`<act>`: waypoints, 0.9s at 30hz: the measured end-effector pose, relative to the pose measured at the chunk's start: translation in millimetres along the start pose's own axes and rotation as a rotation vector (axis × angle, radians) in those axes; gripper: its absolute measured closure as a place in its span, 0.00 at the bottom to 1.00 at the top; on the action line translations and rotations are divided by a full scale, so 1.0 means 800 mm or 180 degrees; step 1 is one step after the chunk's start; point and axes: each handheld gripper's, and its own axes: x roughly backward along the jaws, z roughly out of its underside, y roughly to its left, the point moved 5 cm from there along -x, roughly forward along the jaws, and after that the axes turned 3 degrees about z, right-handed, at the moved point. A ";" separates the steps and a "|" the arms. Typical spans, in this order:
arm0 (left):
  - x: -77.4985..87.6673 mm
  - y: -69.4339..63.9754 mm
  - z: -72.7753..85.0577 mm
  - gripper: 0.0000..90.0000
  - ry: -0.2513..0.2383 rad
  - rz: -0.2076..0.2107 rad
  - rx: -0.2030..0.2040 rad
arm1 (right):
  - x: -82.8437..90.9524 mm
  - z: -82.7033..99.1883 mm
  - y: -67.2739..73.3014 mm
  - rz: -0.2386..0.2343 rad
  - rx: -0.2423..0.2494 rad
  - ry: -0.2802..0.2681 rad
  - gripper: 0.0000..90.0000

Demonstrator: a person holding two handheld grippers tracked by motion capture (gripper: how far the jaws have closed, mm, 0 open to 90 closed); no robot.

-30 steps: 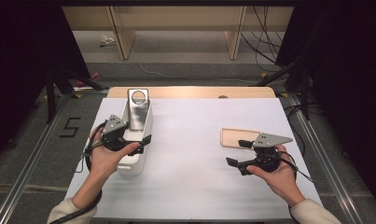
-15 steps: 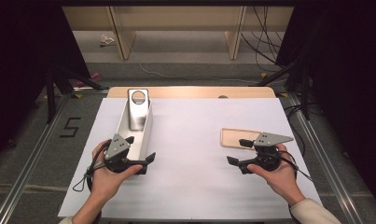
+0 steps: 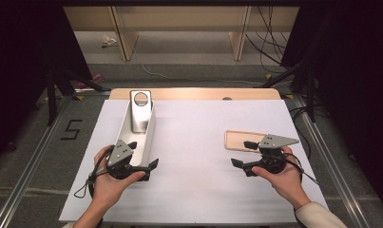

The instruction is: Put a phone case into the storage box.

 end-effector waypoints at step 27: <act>-0.005 -0.004 0.003 0.07 0.0046 -0.0008 -0.0072 | -0.081 -0.009 -0.046 0.0620 -0.0459 0.0706 1.00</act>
